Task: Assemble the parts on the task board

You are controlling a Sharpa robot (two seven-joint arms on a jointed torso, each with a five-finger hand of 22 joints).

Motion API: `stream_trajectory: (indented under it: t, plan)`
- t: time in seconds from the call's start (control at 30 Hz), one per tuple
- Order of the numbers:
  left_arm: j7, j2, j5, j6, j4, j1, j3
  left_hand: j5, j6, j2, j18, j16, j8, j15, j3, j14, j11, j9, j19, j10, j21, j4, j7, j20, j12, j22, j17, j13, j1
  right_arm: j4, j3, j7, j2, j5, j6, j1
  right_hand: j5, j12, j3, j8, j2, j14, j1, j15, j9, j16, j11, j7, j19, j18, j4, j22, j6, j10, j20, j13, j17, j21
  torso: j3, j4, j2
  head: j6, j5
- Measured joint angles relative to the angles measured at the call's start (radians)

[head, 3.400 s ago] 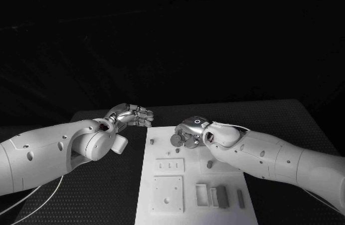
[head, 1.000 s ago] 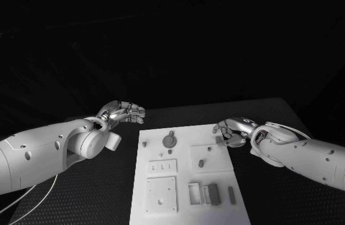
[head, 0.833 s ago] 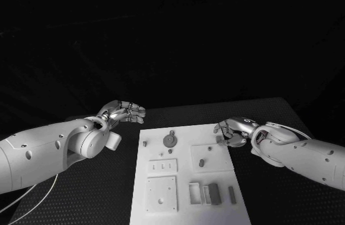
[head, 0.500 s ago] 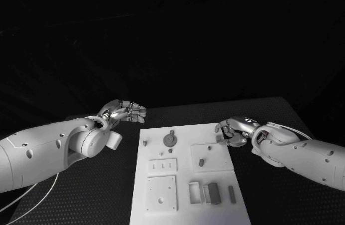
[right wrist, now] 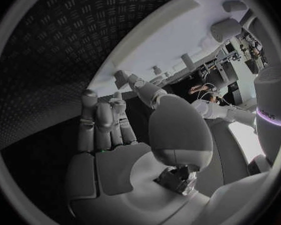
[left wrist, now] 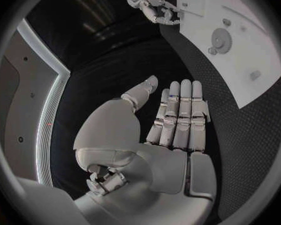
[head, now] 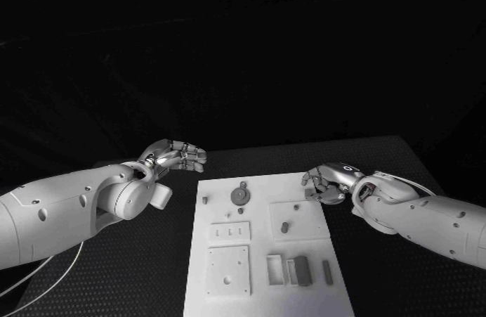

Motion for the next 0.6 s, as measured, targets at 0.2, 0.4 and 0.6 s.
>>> stream_trajectory:
  t: [0.2, 0.4, 0.6]
  plan:
    - [-0.002, -0.001, 0.0, 0.002, 0.001, 0.0, 0.0, 0.0, 0.0, 0.0, 0.0, -0.004, 0.0, 0.0, 0.0, 0.0, 0.0, 0.0, 0.0, 0.0, 0.0, 0.0, 0.0, 0.0, -0.004, 0.0, 0.0, 0.001, 0.0, -0.009, 0.0, -0.002, 0.008, 0.0, -0.001, -0.003, 0.0, 0.0, 0.0, 0.001, 0.004, 0.0, -0.004, 0.0, 0.001, 0.0, -0.004, -0.003, 0.0, 0.0, 0.0, 0.0, 0.005, 0.004, 0.0, -0.001, 0.0, 0.0, 0.0, 0.0, 0.0, -0.001, 0.0]
    - [-0.003, -0.002, 0.0, 0.003, 0.003, 0.0, 0.0, 0.0, 0.0, 0.0, 0.0, -0.005, 0.0, 0.0, 0.0, 0.0, 0.0, 0.0, 0.0, 0.0, 0.0, 0.0, 0.0, 0.0, -0.004, 0.0, 0.001, 0.001, 0.0, -0.013, 0.0, -0.004, 0.01, -0.002, -0.001, -0.004, 0.0, 0.0, -0.003, 0.001, 0.004, 0.002, -0.004, -0.006, 0.001, 0.0, -0.004, -0.003, 0.0, 0.0, -0.003, 0.0, 0.005, 0.004, 0.0, -0.001, -0.001, 0.0, -0.0005, -0.0002, 0.0, -0.003, -0.001]
    - [-0.004, -0.004, 0.0, 0.004, 0.003, 0.0, 0.0, 0.0, 0.0, 0.0, 0.0, -0.005, 0.0, 0.0, 0.0, 0.0, 0.0, 0.0, 0.0, 0.0, 0.0, 0.0, 0.0, 0.0, -0.004, 0.0, 0.001, 0.001, 0.0, -0.02, 0.0, -0.007, 0.011, -0.005, -0.001, -0.005, 0.0, 0.0, -0.003, 0.001, 0.004, 0.0, -0.004, -0.007, 0.002, 0.0, -0.004, -0.005, 0.0, 0.0, -0.003, 0.0, 0.012, 0.004, 0.0, -0.002, -0.002, 0.004, -0.0004, -0.0006, 0.0, -0.004, -0.001]
